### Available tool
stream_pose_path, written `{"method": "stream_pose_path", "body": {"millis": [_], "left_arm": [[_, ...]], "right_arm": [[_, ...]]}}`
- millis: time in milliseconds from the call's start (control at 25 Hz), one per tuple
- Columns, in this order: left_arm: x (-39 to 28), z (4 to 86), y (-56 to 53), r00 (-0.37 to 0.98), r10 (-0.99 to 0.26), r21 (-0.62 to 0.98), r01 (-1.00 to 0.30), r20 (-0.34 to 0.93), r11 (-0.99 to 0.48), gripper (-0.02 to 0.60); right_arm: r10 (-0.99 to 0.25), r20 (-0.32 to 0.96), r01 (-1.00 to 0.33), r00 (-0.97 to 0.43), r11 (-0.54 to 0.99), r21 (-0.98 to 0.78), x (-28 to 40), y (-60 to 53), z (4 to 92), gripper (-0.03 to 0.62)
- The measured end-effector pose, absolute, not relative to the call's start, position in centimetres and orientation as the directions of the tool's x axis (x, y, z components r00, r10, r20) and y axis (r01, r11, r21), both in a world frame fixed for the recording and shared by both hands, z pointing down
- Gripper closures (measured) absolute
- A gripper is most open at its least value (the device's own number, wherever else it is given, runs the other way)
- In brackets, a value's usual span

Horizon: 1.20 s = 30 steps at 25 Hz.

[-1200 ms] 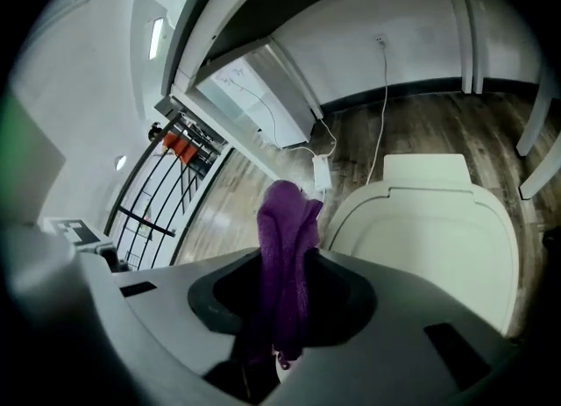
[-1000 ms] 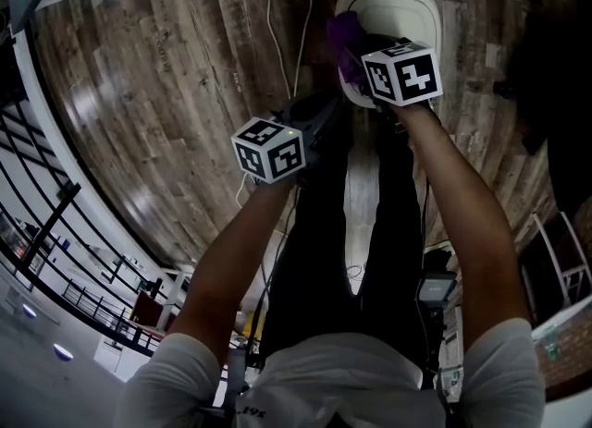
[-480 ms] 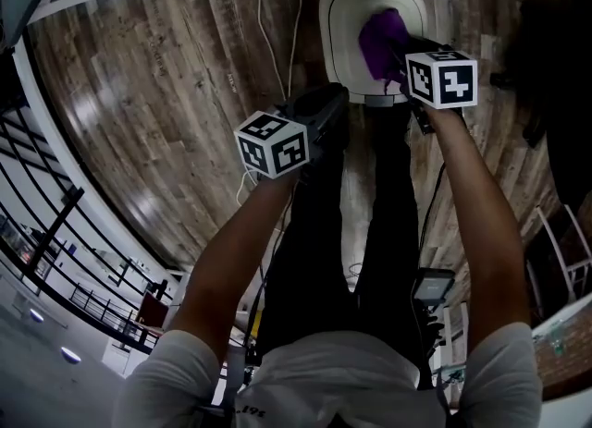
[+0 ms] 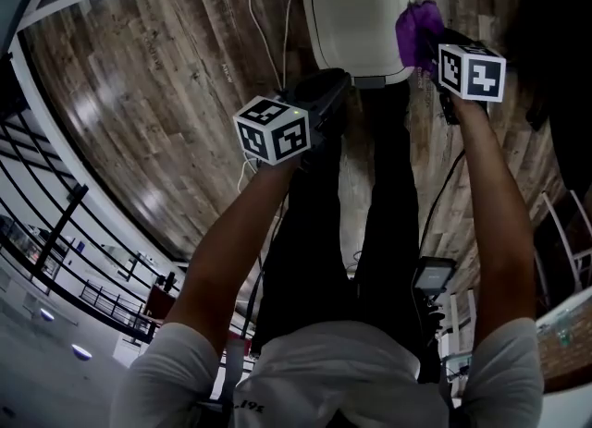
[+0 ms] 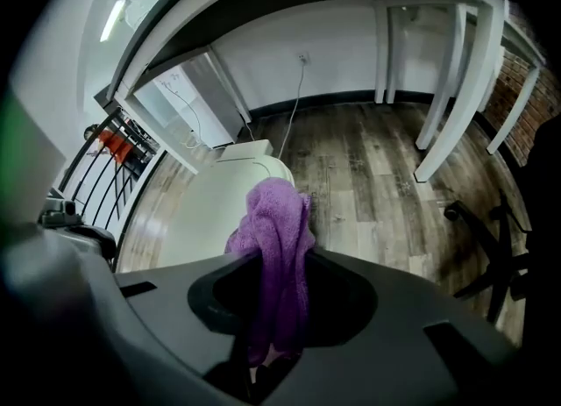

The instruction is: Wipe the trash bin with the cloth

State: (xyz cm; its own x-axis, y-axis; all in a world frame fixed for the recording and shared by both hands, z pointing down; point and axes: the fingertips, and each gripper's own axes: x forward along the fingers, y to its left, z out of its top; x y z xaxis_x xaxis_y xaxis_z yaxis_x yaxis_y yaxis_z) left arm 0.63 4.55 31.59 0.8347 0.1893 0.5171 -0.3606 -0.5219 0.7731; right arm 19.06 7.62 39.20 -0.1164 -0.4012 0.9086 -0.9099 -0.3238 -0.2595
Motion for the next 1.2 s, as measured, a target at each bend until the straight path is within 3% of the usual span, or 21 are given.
{"method": "stream_pose_path", "body": {"millis": [200, 480, 760, 1200], "left_arm": [[0.6, 31.7, 4.8, 0.83, 0.192, 0.77, -0.364, 0.523, -0.524, 0.528], [0.0, 32.0, 4.9, 0.824, 0.189, 0.765, -0.375, 0.533, -0.524, 0.528], [-1.7, 32.1, 3.8, 0.82, 0.165, 0.758, -0.404, 0.548, -0.513, 0.528], [-8.6, 33.6, 0.5, 0.781, 0.038, 0.712, -0.547, 0.624, -0.441, 0.528]], "right_arm": [[-0.4, 0.916, -0.901, -0.035, -0.384, -0.202, 21.9, 9.8, 38.4, 0.482], [-0.515, 0.857, -0.906, -0.019, -0.353, -0.232, 20.9, 8.5, 34.2, 0.482], [-0.577, 0.787, -0.922, -0.218, -0.142, -0.36, 11.6, 4.9, 32.2, 0.482], [-0.52, 0.666, -0.805, -0.535, 0.073, -0.589, -3.2, 1.1, 33.7, 0.482]]}}
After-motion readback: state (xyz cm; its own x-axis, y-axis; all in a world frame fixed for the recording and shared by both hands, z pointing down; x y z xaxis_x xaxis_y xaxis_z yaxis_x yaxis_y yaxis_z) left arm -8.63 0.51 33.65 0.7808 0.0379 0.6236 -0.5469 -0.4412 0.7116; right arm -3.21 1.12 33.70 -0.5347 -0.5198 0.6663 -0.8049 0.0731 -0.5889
